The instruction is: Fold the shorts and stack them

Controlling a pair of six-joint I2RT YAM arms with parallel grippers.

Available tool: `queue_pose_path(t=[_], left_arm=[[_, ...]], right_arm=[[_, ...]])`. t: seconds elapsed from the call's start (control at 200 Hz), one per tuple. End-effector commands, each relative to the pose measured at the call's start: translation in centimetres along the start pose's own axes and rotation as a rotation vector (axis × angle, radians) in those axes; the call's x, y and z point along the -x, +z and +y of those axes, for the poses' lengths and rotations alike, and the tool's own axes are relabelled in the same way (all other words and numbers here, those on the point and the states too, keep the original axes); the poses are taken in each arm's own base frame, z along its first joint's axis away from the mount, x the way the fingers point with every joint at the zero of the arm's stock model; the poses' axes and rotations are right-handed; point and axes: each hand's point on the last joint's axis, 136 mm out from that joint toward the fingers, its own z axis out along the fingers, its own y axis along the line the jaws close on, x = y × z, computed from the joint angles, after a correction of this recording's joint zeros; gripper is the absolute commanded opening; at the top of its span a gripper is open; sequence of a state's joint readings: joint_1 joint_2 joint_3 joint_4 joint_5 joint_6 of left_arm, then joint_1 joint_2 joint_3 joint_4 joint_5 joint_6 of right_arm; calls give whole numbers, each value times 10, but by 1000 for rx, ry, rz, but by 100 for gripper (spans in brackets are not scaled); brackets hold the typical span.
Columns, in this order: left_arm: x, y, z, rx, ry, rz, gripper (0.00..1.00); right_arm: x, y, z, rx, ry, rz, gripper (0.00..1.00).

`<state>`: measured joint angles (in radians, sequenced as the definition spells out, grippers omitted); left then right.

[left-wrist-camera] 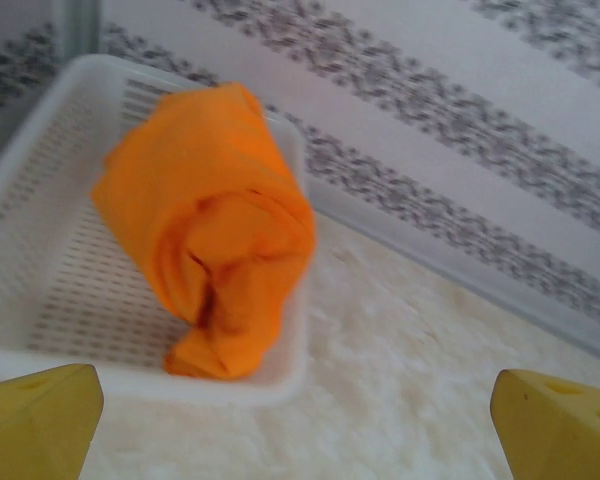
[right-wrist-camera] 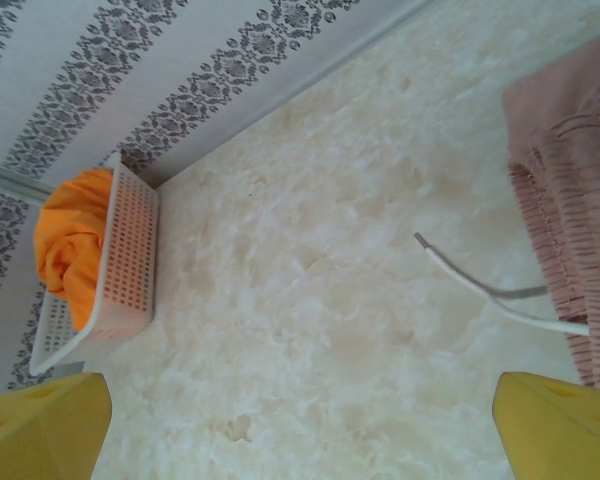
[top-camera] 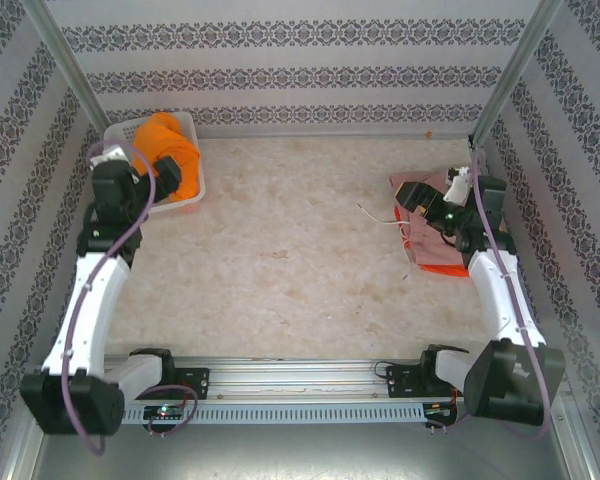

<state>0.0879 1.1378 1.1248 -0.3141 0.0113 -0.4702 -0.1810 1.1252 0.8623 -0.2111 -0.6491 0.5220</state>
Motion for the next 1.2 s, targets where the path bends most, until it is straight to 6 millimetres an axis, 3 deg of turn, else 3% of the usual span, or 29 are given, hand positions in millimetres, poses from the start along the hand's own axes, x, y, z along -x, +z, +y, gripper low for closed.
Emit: queue_pose_path(t=[0.0, 0.19, 0.335, 0.525, 0.699, 0.809, 0.944, 1.034, 1.104, 1.194], left_arm=[[-2, 29, 29, 103, -30, 89, 100], [13, 98, 56, 165, -130, 123, 100], [13, 156, 56, 127, -191, 174, 100], [-12, 225, 68, 131, -279, 291, 100], [-38, 265, 70, 108, -331, 379, 98], [-53, 276, 75, 112, -344, 417, 79], [-46, 274, 68, 63, -375, 418, 33], [-14, 259, 53, 16, -363, 356, 13], [23, 238, 34, -36, -335, 278, 2], [73, 203, 3, -141, -304, 169, 0]], right_arm=[[6, -10, 17, 71, -37, -65, 98], [-6, -18, 23, 104, -22, -70, 98], [-15, -22, 21, 108, -12, -71, 98], [-27, -24, 16, 100, -4, -64, 98], [-33, -26, 13, 94, 1, -60, 98], [-36, -26, 12, 89, 5, -55, 98], [-38, -25, 10, 87, 10, -49, 98], [-39, -25, 9, 88, 10, -51, 98], [-37, -26, 10, 89, 9, -55, 98], [-37, -26, 12, 94, 9, -59, 98]])
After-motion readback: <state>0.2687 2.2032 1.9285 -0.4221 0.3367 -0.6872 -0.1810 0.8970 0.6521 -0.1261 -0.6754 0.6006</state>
